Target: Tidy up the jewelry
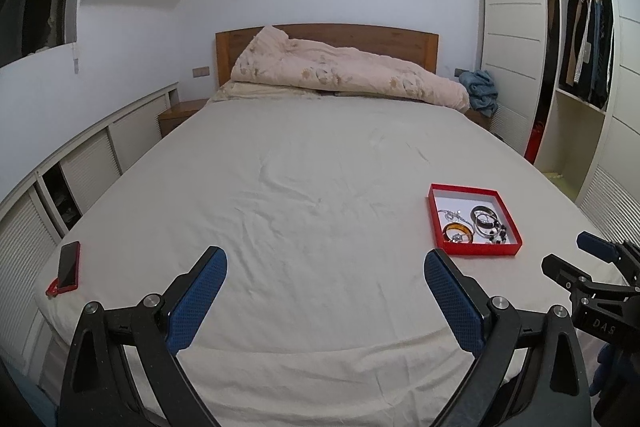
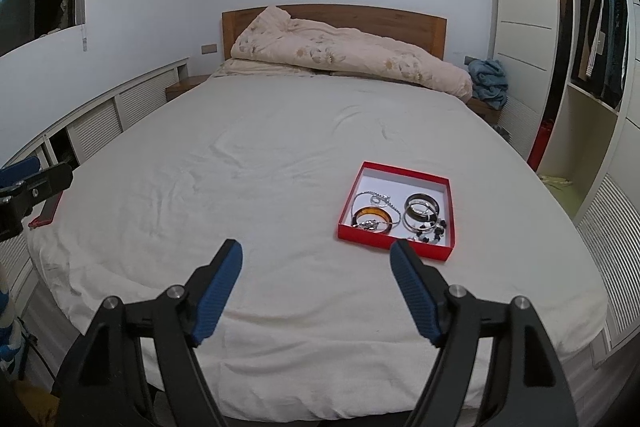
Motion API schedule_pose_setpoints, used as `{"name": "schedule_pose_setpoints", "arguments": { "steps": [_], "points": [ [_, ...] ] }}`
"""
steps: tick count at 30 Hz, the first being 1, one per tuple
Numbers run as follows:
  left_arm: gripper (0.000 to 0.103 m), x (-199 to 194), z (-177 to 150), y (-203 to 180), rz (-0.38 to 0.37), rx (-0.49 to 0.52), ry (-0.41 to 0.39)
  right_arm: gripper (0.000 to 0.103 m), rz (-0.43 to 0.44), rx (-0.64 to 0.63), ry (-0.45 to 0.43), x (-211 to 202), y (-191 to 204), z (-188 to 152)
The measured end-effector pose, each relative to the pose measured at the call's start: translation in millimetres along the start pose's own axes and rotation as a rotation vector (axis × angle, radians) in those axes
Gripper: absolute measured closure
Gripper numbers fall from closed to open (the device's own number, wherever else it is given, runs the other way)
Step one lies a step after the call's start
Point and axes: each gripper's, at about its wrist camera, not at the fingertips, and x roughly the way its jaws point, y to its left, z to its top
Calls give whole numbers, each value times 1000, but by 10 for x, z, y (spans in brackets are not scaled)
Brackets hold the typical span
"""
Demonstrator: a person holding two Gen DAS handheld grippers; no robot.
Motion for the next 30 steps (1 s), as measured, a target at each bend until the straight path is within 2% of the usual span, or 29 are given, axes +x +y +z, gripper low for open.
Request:
{"name": "schedule_pose_setpoints", "arguments": {
  "steps": [30],
  "points": [
    [5,219,-112,-186,-7,39,65,27,-5,18,18,143,-68,-81]
  ]
}}
